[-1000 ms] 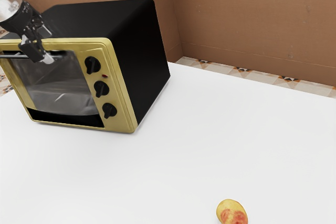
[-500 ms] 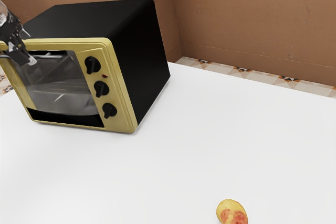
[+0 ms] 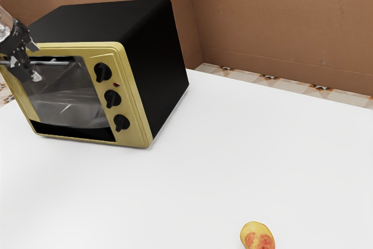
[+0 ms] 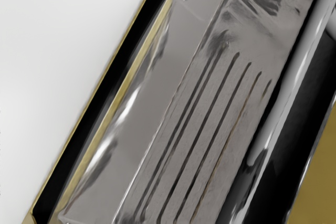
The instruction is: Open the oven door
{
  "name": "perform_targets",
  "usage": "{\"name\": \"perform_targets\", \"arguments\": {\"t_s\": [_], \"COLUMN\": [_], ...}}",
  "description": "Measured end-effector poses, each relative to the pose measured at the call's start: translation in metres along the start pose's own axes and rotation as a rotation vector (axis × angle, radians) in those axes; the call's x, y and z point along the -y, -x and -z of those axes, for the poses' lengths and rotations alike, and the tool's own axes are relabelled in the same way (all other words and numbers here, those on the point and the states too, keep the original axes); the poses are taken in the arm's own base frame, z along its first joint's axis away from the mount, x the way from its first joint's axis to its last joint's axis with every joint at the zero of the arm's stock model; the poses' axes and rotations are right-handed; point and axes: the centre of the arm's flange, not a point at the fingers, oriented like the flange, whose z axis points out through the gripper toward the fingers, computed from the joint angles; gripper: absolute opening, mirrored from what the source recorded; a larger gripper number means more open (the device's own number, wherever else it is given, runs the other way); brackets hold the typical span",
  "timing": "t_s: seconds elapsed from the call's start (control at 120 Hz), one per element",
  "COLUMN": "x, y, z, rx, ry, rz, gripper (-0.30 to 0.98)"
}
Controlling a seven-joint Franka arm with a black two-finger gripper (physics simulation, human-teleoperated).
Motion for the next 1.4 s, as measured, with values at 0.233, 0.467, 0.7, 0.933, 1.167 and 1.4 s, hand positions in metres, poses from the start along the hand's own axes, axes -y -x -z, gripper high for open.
{"name": "perform_targets", "arguments": {"t_s": [0.233, 0.467, 0.7, 0.933, 1.167, 1.4], "x": [-0.003, -0.007, -0.007, -0.006, 0.0, 0.031], "y": [-0.014, -0.019, -0.013, -0.015, -0.015, -0.032], "z": [-0.006, -0.018, -0.026, -0.032, -0.044, -0.047], "rx": [-0.016, -0.033, -0.032, -0.021, -0.013, 0.022], "ry": [-0.002, -0.009, -0.006, -0.012, -0.036, -0.067], "rz": [-0.03, -0.063, -0.1, -0.106, -0.114, -0.106], "gripper": [0.69, 0.69, 0.69, 0.69, 0.68, 0.68]}}
